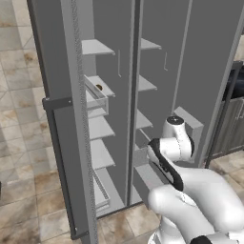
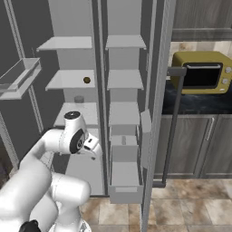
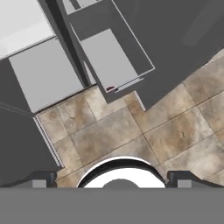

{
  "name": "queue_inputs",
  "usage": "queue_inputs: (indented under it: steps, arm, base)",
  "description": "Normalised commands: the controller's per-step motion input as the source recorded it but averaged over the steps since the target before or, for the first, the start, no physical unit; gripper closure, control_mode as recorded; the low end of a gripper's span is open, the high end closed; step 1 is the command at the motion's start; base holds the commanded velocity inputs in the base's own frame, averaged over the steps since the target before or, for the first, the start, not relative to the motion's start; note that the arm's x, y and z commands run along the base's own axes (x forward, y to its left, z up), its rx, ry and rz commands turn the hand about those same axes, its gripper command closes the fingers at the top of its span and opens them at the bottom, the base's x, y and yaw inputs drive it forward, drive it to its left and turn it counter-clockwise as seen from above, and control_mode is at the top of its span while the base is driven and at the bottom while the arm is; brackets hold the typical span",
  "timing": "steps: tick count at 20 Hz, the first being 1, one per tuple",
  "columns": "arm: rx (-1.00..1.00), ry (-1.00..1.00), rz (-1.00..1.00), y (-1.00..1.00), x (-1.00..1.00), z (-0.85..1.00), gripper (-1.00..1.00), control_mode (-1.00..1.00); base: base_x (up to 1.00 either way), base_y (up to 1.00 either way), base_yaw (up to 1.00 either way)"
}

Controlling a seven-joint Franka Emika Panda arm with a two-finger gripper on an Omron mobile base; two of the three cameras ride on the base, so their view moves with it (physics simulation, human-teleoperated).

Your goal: Take the kiwi and potato from the fridge shelf and place them in the freezer drawer to begin freezing them.

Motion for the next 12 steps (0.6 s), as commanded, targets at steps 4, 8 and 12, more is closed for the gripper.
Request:
queue_inputs:
  steps: [4,8,12]
  arm:
    - [0.00,-0.12,0.00,0.01,-1.00,0.27,-1.00,-1.00]
    - [0.00,-0.11,0.00,0.08,-0.99,0.11,-1.00,-1.00]
    - [0.00,0.00,0.00,0.17,-0.63,-0.10,-1.00,-1.00]
  base:
    - [0.00,0.00,0.00]
    - [0.00,0.00,0.00]
    - [0.00,0.00,0.00]
